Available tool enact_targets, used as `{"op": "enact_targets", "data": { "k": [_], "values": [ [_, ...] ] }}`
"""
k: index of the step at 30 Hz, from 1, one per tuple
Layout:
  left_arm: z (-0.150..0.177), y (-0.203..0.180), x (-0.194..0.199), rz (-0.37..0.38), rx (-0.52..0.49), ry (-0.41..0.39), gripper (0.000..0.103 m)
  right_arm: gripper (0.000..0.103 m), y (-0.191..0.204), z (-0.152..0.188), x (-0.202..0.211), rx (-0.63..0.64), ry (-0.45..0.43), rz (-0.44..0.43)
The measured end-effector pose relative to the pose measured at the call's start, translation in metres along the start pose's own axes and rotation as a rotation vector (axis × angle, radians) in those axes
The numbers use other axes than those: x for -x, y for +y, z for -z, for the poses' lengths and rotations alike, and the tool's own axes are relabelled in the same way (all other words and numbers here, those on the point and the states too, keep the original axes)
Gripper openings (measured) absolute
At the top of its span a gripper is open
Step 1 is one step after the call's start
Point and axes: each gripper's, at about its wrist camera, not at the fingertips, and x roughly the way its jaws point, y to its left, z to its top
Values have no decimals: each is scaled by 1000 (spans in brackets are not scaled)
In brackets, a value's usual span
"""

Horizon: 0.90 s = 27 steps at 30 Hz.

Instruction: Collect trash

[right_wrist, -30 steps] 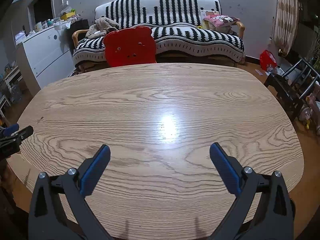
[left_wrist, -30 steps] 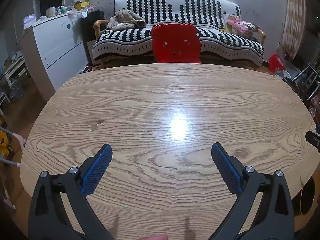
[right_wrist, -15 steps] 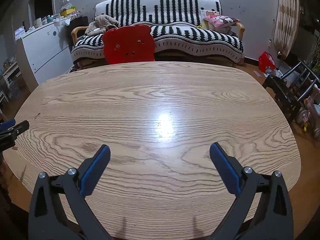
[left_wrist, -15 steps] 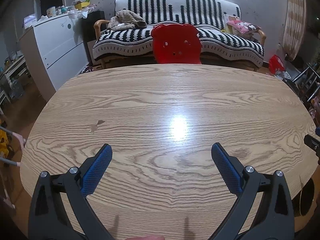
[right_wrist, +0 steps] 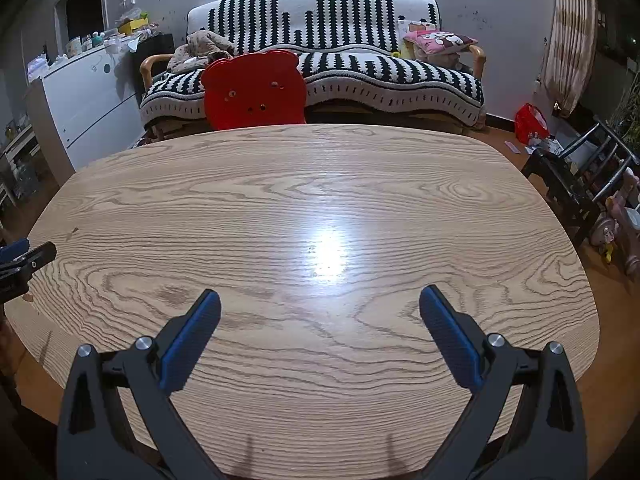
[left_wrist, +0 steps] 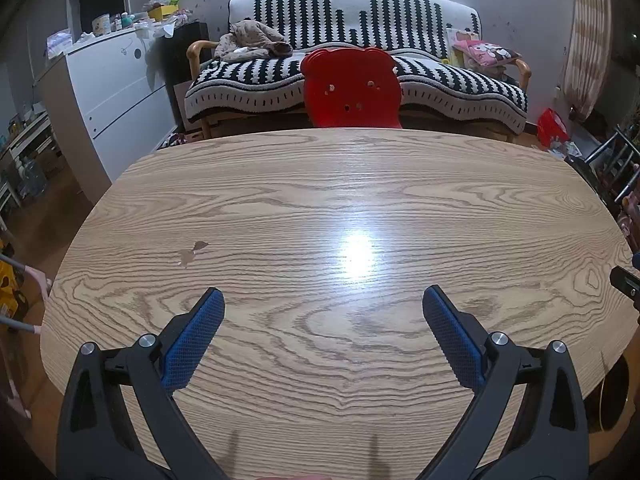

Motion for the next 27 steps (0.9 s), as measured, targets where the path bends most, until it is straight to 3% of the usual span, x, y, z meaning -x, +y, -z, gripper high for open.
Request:
{"op": "enact_targets", "data": {
  "k": [27],
  "values": [
    [1,6,0,-12,9,6,96,96,-4,-2,4,1,-6,-5]
  ]
}}
